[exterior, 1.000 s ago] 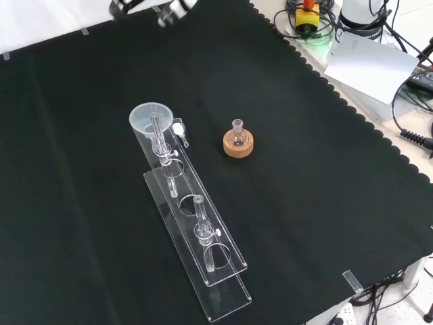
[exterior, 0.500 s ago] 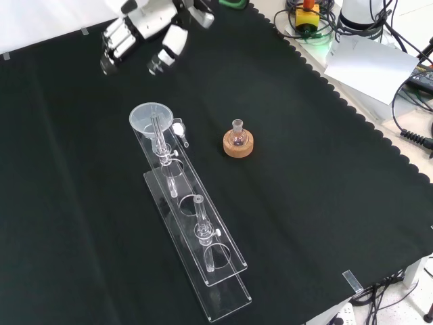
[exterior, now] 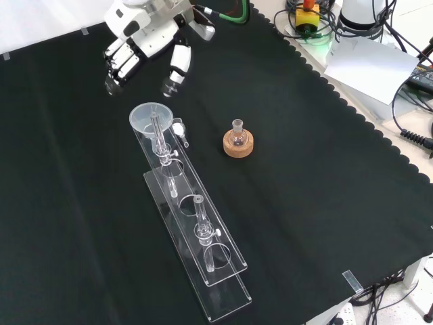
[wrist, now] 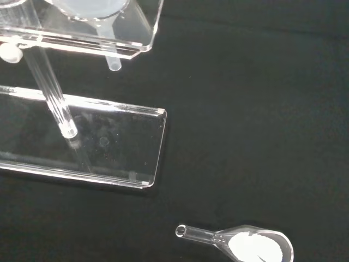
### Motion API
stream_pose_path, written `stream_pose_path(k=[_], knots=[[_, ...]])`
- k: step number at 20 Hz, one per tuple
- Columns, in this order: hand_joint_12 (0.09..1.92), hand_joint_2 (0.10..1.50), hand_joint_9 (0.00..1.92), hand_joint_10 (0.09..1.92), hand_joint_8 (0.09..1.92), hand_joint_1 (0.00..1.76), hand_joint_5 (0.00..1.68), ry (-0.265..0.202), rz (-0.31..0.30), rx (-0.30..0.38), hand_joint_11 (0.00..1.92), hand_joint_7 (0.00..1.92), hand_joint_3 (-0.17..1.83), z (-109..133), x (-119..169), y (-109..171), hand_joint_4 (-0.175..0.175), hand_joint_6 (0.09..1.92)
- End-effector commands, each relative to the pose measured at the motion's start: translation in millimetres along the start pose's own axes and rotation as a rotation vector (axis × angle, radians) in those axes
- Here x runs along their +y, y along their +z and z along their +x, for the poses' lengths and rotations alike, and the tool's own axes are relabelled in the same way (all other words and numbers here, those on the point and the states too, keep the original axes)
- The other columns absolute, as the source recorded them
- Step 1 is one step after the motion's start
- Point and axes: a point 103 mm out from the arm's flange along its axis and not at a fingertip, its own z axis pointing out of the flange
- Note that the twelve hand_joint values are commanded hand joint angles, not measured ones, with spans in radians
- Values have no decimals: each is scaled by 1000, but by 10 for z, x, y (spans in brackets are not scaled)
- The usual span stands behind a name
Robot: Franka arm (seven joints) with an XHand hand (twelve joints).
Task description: Pick up the funnel from the transparent funnel stand.
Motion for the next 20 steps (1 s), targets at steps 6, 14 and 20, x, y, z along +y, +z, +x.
stream_pose_path(k=[6, 14, 20], knots=[[1510, 785, 160, 791, 525, 463, 75, -24, 103, -71, 40, 0, 250, 252, 130, -59, -18, 87], [1544, 726, 85, 882, 498, 486, 23, -54, 148, -89, 162, 0, 259, 347, 186, -81, -14, 87], [1538, 705, 53, 909, 402, 519, 2, -83, 169, -117, 196, 0, 265, 373, 274, -57, -1, 87]])
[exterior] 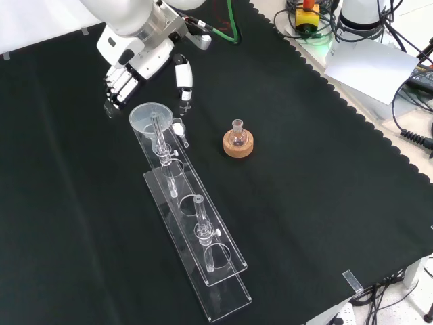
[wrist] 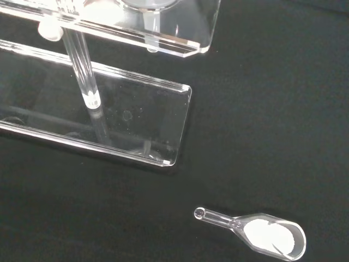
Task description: Pick up the funnel from the transparent funnel stand.
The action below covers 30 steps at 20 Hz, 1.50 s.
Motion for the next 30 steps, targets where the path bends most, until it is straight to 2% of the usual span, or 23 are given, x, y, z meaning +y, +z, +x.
stream_pose_path(k=[1, 5, 8, 13, 20, 26, 28, 30], knots=[[1539, 702, 58, 913, 399, 529, 2, -42, 30, -46, 200, 0, 265, 46, 73, 50, -2, 87], [1532, 693, 80, 921, 420, 566, 18, -37, 45, -65, 219, 0, 270, 61, 116, 85, -18, 87], [1527, 687, 96, 919, 445, 580, 44, -28, 31, -75, 226, 0, 278, 78, 127, 105, -26, 87], [1523, 687, 113, 915, 460, 607, 59, -36, 20, -89, 227, 0, 290, 79, 164, 119, -31, 87], [1518, 690, 121, 904, 474, 665, 90, -12, 16, -110, 227, 0, 318, 12, 207, 136, -32, 87], [1512, 646, 171, 871, 573, 702, 138, -10, 35, -121, 237, 0, 434, 5, 259, 163, -26, 87], [1510, 631, 197, 860, 633, 705, 151, -33, 36, -124, 242, 0, 470, 14, 274, 168, -26, 87], [1506, 618, 231, 840, 687, 707, 164, -29, 44, -132, 250, 0, 504, 34, 290, 170, -26, 87]])
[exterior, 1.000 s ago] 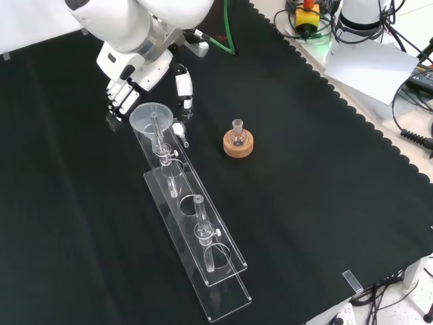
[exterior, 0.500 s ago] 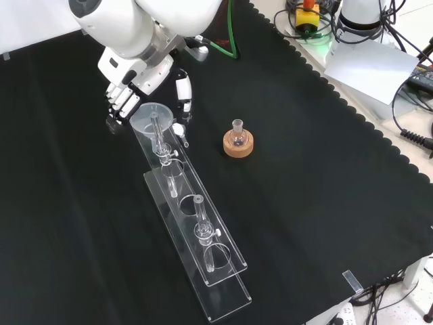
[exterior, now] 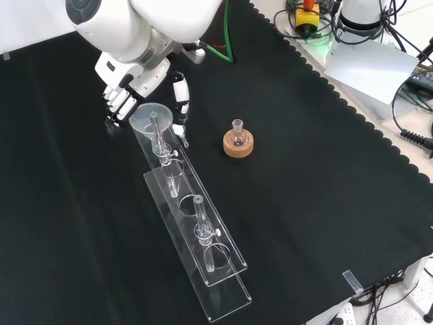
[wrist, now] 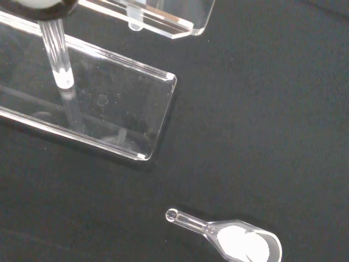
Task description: Pick up the funnel from the transparent funnel stand.
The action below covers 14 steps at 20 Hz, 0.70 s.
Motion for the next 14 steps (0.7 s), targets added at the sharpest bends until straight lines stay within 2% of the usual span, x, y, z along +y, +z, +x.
stream_pose_path(k=[1, 5, 8, 14], knots=[[1504, 614, 247, 832, 704, 710, 169, -14, 16, -21, 254, 4, 516, 35, 36, 16, -27, 87], [1499, 603, 298, 785, 726, 717, 202, -2, 13, -38, 265, 33, 555, 57, 48, -3, -33, 87], [1493, 602, 371, 736, 716, 726, 264, 7, -6, -72, 274, 125, 581, 82, 53, -17, -36, 87], [1420, 648, 628, 592, 653, 782, 528, 55, -121, -200, 374, 409, 622, 97, -3, -143, -32, 87]])
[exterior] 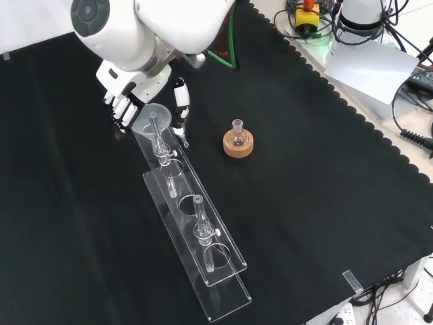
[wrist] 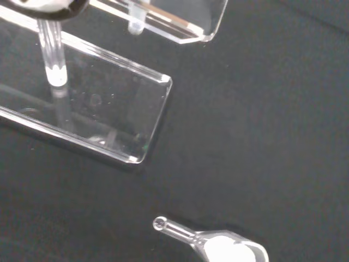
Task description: Pick up the funnel from the transparent funnel stand.
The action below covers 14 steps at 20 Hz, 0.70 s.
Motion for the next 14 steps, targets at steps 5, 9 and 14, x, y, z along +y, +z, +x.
stream_pose_path(k=[5, 9, 14], knots=[[1356, 685, 785, 492, 611, 832, 665, 76, -173, -174, 475, 541, 666, -25, -199, -384, -23, 211], [1352, 685, 820, 445, 600, 837, 611, 89, -195, -194, 490, 558, 683, -84, -404, -668, -23, 381], [1355, 684, 827, 438, 605, 839, 554, 118, -185, -203, 486, 557, 690, -150, -743, -858, -23, 512]])
